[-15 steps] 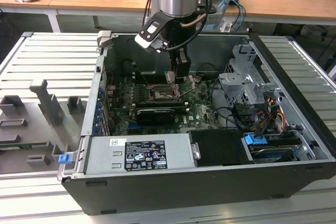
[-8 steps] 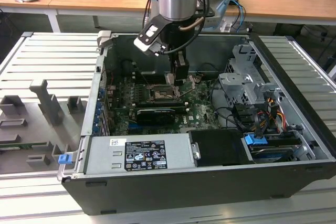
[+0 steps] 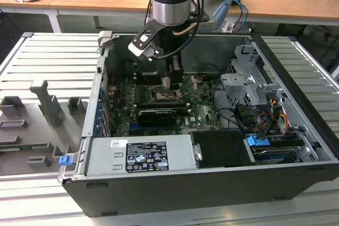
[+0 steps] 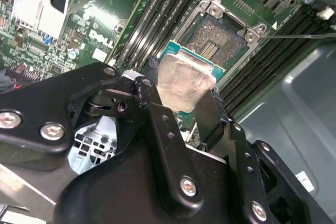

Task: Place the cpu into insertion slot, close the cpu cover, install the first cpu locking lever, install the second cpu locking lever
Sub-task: 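Place the cpu into insertion slot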

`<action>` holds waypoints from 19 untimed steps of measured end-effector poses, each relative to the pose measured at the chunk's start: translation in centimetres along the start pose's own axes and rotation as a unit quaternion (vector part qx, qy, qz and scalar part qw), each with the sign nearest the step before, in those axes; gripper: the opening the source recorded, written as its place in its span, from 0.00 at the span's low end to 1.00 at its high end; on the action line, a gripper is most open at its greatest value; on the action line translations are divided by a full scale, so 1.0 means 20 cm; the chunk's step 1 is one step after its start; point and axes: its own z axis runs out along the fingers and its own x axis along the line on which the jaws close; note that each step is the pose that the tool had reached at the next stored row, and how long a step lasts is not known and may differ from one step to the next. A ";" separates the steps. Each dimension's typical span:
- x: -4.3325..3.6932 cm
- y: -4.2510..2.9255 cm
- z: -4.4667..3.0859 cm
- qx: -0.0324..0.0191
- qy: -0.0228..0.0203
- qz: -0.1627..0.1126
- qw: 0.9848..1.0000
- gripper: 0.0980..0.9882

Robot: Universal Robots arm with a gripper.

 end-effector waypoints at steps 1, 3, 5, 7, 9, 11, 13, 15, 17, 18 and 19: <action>0.000 -0.001 0.009 0.000 0.000 0.002 1.000 0.48; 0.001 -0.005 0.043 0.000 -0.002 0.022 1.000 0.48; 0.004 -0.006 0.059 0.000 -0.002 0.023 1.000 0.48; 0.007 -0.008 0.072 0.000 -0.002 0.022 1.000 0.48; 0.010 -0.009 0.084 0.000 -0.002 0.022 1.000 0.48; 0.010 -0.012 0.091 0.000 -0.002 0.022 1.000 0.48; 0.011 -0.014 0.096 0.000 -0.002 0.022 1.000 0.48; 0.012 -0.016 0.100 0.000 -0.002 0.022 1.000 0.48; 0.017 -0.016 0.103 0.000 -0.002 0.022 1.000 0.48; 0.020 -0.016 0.104 0.000 -0.002 0.022 1.000 0.48; 0.030 -0.016 0.107 0.000 -0.002 0.022 1.000 0.48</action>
